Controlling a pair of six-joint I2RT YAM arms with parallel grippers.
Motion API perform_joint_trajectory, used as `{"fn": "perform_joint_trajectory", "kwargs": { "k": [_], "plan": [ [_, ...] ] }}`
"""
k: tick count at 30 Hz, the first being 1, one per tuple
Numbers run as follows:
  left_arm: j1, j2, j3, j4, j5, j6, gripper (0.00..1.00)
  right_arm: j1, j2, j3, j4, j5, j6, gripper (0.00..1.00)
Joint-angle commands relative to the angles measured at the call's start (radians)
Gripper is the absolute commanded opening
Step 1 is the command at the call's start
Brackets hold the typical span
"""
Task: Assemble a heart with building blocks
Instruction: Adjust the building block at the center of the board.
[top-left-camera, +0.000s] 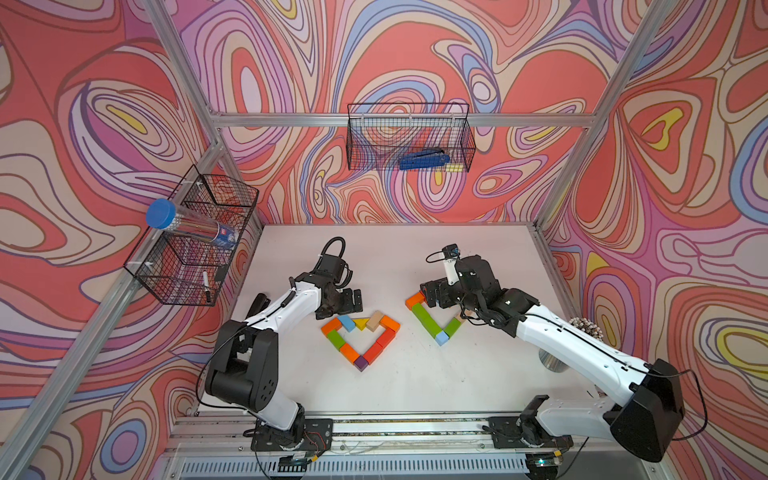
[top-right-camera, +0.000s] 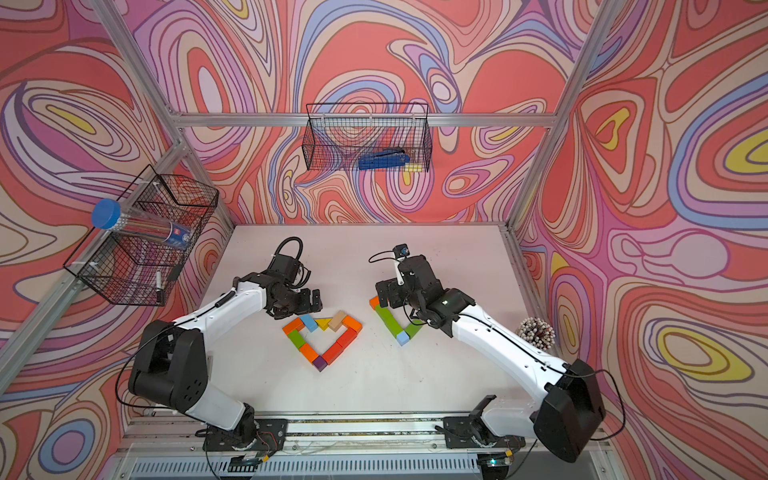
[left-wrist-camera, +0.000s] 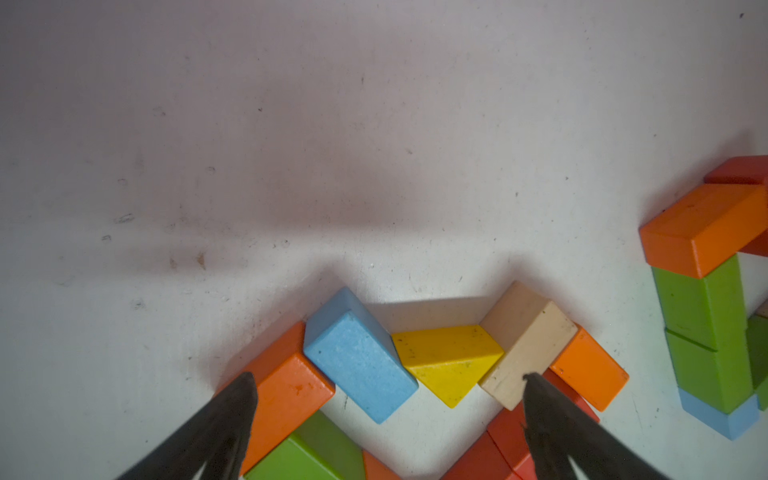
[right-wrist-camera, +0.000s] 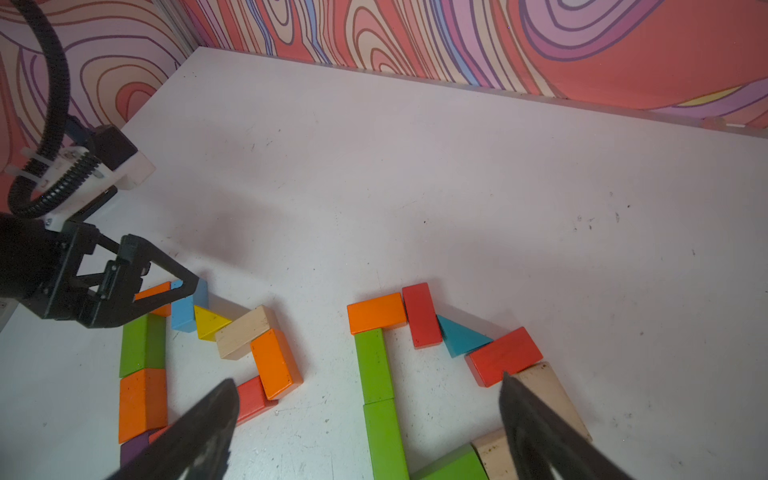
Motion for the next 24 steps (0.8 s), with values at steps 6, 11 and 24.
{"fn": "perform_joint_trajectory", "kwargs": {
  "k": [6, 11, 24],
  "plan": [
    [0.009, 0.042, -0.008, -0.016, -0.024, -0.003, 1.00, -0.004, -0.008, -0.022, -0.012, -0.012, 0.012, 0.98],
    [0.008, 0.057, -0.010, -0.024, -0.046, -0.006, 1.00, -0.004, -0.011, -0.025, -0.013, -0.012, 0.013, 0.98],
    [0.008, 0.084, -0.016, -0.053, -0.067, -0.046, 1.00, -0.004, -0.009, -0.026, -0.015, -0.014, 0.015, 0.98]
  ]
}}
